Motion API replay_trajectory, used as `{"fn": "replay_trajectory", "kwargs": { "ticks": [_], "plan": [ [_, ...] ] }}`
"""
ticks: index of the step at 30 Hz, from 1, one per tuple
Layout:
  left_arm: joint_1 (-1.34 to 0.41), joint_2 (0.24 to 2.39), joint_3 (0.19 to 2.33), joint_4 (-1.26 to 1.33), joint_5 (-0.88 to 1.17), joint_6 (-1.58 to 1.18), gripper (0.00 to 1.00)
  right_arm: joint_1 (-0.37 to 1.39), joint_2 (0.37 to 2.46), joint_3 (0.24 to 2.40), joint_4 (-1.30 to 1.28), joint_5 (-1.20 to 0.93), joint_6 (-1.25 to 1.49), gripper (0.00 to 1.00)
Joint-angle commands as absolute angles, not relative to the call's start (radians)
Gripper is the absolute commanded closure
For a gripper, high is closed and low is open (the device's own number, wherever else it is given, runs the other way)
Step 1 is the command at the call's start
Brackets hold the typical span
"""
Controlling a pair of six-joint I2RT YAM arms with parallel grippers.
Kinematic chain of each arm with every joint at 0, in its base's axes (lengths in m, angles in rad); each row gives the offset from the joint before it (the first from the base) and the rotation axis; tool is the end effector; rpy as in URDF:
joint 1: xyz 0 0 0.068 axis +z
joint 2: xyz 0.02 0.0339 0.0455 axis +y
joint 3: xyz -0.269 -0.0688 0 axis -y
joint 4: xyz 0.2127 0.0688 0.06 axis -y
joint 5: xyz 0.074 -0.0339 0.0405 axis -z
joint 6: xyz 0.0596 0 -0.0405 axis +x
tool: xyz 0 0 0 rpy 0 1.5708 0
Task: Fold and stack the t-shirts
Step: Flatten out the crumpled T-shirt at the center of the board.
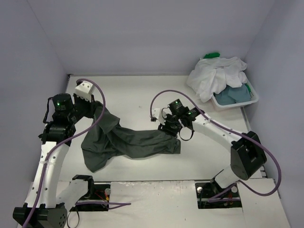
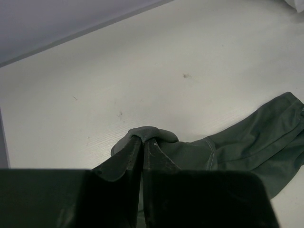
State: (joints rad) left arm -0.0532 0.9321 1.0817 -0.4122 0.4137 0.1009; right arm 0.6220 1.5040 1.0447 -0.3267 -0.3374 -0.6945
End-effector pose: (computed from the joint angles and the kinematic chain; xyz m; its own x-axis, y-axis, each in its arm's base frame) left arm 0.1836 -0.0338 0.3871 -0.2140 0.1038 -0.9713 0.4603 0.8878 -0.0065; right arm 0.2415 0.1974 0.2492 0.0317 -0.7203 -0.6929 -0.9366 0.2207 -0.2723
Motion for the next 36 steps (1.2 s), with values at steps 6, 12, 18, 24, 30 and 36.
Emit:
{"fn": "replay_trajectory", "kwargs": {
  "ticks": [6,12,18,24,30,36],
  "plan": [
    [-0.06,0.882,1.083,-0.359,0.411,0.106,1.0,0.649,1.608,1.109,-0.272,-0.396,-0.681,0.56],
    [-0.06,0.868,1.074,-0.368,0.408,0.112,1.0,0.678,1.632,1.097,-0.273,-0.39,-0.673,0.52],
    [-0.06,0.868,1.068,-0.367,0.411,0.11,1.0,0.699,1.661,1.074,-0.27,-0.374,-0.667,0.53],
    [-0.06,0.858,1.054,-0.368,0.413,0.11,1.0,0.71,1.687,1.068,-0.259,-0.345,-0.661,0.55],
    [-0.06,0.848,1.048,-0.37,0.416,0.113,1.0,0.712,1.695,1.062,-0.23,-0.295,-0.641,0.97],
    [-0.058,0.838,1.051,-0.379,0.414,0.117,1.0,0.712,1.638,1.06,-0.222,-0.252,-0.627,1.0]
  ]
}}
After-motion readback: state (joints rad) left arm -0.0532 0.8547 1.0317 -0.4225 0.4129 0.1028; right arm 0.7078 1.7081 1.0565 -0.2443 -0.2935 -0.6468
